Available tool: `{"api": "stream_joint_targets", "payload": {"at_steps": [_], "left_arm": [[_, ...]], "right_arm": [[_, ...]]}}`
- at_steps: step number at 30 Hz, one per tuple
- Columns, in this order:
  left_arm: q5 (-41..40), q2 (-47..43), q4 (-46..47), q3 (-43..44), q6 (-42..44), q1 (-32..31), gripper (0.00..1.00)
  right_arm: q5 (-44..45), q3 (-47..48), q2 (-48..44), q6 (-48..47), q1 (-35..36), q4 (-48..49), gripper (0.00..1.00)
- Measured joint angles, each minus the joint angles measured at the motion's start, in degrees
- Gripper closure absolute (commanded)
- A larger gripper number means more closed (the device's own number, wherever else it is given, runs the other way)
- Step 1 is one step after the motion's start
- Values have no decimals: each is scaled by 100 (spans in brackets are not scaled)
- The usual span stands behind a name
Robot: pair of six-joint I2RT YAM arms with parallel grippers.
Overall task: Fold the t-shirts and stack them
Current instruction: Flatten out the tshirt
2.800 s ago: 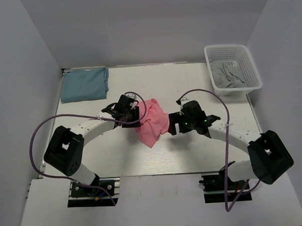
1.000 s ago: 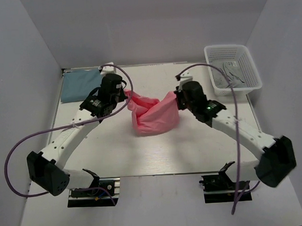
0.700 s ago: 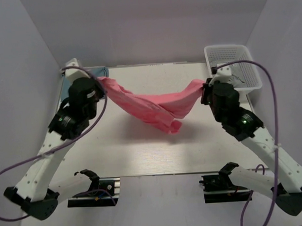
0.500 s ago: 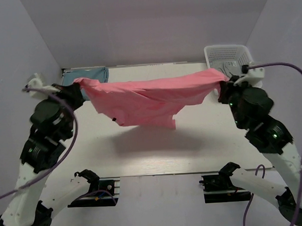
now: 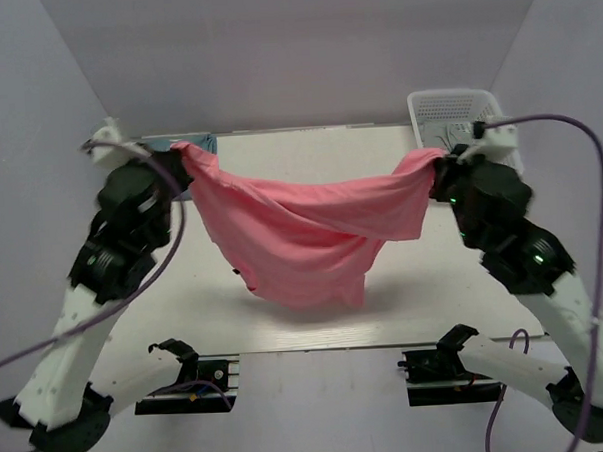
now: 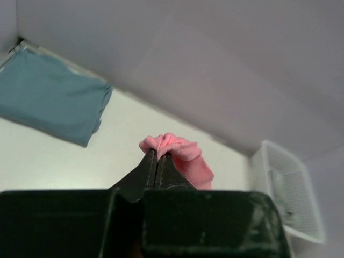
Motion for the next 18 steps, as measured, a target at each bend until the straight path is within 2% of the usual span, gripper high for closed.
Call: {"api": "stream_joint_targets", "payload": {"at_steps": [6, 9, 12, 15, 16, 18], "left_arm": [[-479, 2122, 247, -304, -144, 179, 100], [-365, 3314, 299, -640, -269, 382, 100], [-70, 4398, 282, -763, -365, 575, 100], [136, 5143, 269, -761, -448, 697, 100], [181, 5287, 264, -761, -463, 728, 100], [278, 5464, 256, -761, -481, 782, 100]], "right_arm": [[142, -964, 1637, 186, -227, 518, 100], [-101, -1429, 2774, 367, -487, 778, 100], [-374, -1399, 4041, 490, -774, 911, 99], [-573, -1058, 5095, 522, -984, 874, 73], [-619, -907, 5346, 546, -1038, 872, 67], [-675, -660, 5643, 551, -1126, 879, 46]]}}
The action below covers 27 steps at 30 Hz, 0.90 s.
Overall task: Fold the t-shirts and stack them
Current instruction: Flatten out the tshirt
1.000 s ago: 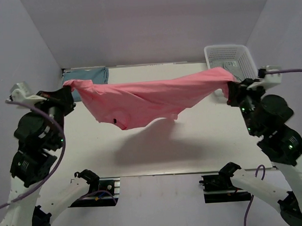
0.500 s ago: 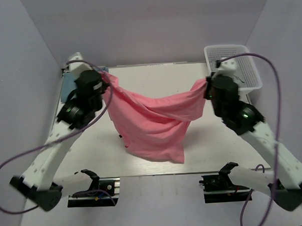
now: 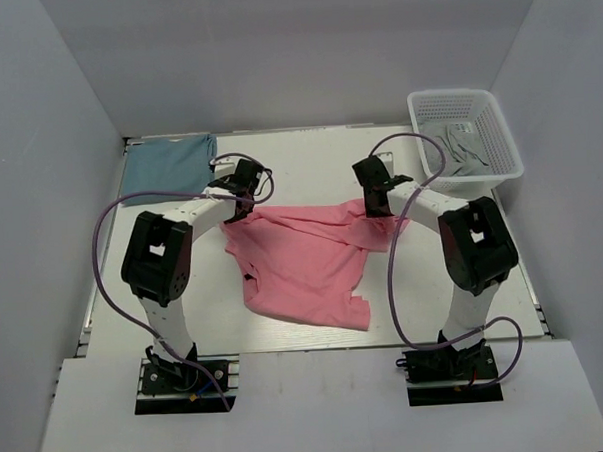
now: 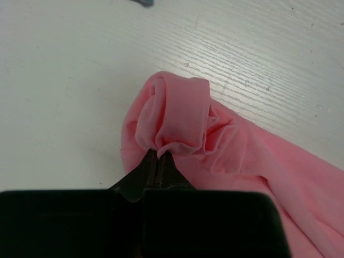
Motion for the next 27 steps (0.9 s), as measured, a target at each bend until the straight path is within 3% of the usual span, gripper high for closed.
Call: {"api": "stream_joint_targets", "payload": {"at_steps": [1, 3, 7, 16, 24, 27], "left_arm": [[24, 20, 7, 0, -13, 20, 100], [52, 4, 66, 0, -35, 46, 100], [72, -7, 164, 0, -39, 66, 100], [326, -214, 271, -70, 11, 66, 100], [396, -444, 348, -293, 122, 66, 100], [413, -474, 356, -348, 151, 66, 100]], "right_arm": [[-37, 42, 17, 20, -26, 15, 33], [-85, 39, -76, 35, -70, 37, 18], [-249, -192, -638, 74, -103, 98, 10], [-1281, -1661, -2044, 398, -101, 125, 10], [-1692, -2188, -1917, 514, -103, 157, 10], [-1716, -2175, -1615, 501, -101, 232, 19]]}}
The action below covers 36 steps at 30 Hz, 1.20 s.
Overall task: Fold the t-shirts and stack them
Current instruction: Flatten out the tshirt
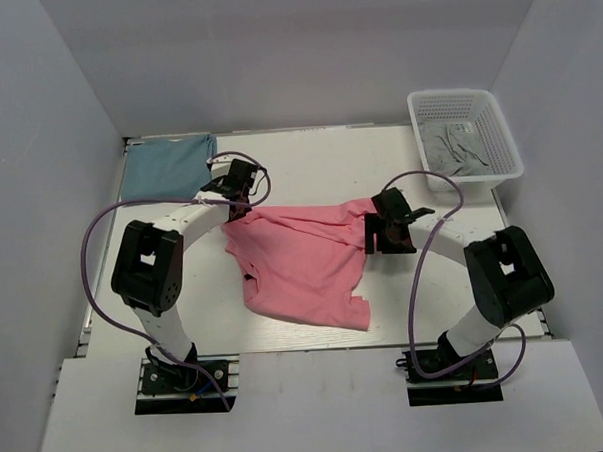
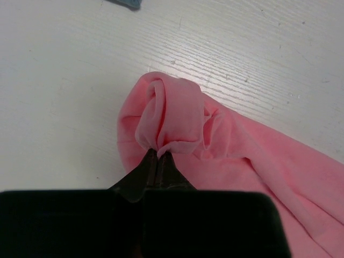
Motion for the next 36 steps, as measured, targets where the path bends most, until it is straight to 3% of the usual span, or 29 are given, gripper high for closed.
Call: {"api": "stream_joint_targets", "payload": {"at_steps": [5, 8, 9, 11, 19, 24, 30, 36], "left_arm": [[-2, -22, 9, -7, 37, 0, 100], [-4, -26, 15, -7, 61, 0, 100], [-4, -26, 15, -7, 70, 0, 100], [-4, -31, 22, -7, 76, 0, 100], [-7, -192, 24, -74, 114, 0, 100], [-101, -645, -92, -109, 127, -13, 100], [-94, -2223, -162, -190, 140, -33, 100], [330, -4140, -149, -70, 435, -44, 100]], "right_arm": [[-17, 256, 413, -9, -2, 208, 35], [-52, 363, 522, -68, -2, 289, 67], [-76, 372, 546, -101, -2, 330, 85], [-151, 374, 557, -136, -7, 417, 100], [-267, 216, 328, -136, -2, 481, 100], [-243, 181, -625, -195, 9, 289, 100], [31, 273, -2608, -393, 9, 203, 100], [236, 1091, -4068, -592, 9, -262, 100]]}}
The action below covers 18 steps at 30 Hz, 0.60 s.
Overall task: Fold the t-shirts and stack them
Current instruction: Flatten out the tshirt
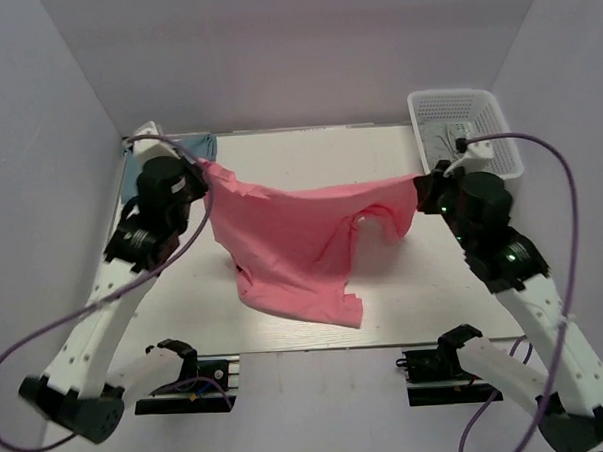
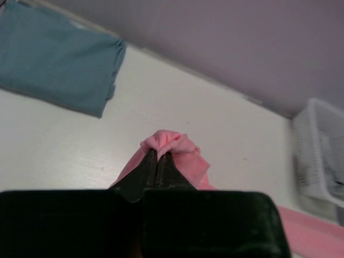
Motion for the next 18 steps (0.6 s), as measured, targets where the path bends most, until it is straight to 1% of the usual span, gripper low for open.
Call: {"api": "stream_joint_targets", "payload": {"at_steps": [4, 8, 11, 14, 17, 18], "left_arm": [[540, -977, -24, 573, 229, -2, 100], [1163, -1497, -127, 1641, 420, 11, 100], [1532, -1646, -267, 2590, 544, 17, 100], [1845, -1589, -560, 3692, 669, 20, 100], [2304, -1493, -728, 4723, 789, 22, 100], [2441, -1495, -734, 4913, 817, 22, 100]], "right_arm": [[-201, 861, -638, -162, 0, -402, 100], [-789, 1982, -911, -343, 0, -984, 100], [-1335, 2809, -988, -492, 0, -1246, 100], [-1764, 3569, -1060, -616, -4, -1528, 100], [-2072, 4100, -1220, -702, -4, -1663, 100], [-2153, 4216, -1276, -726, -7, -1683, 100]]}}
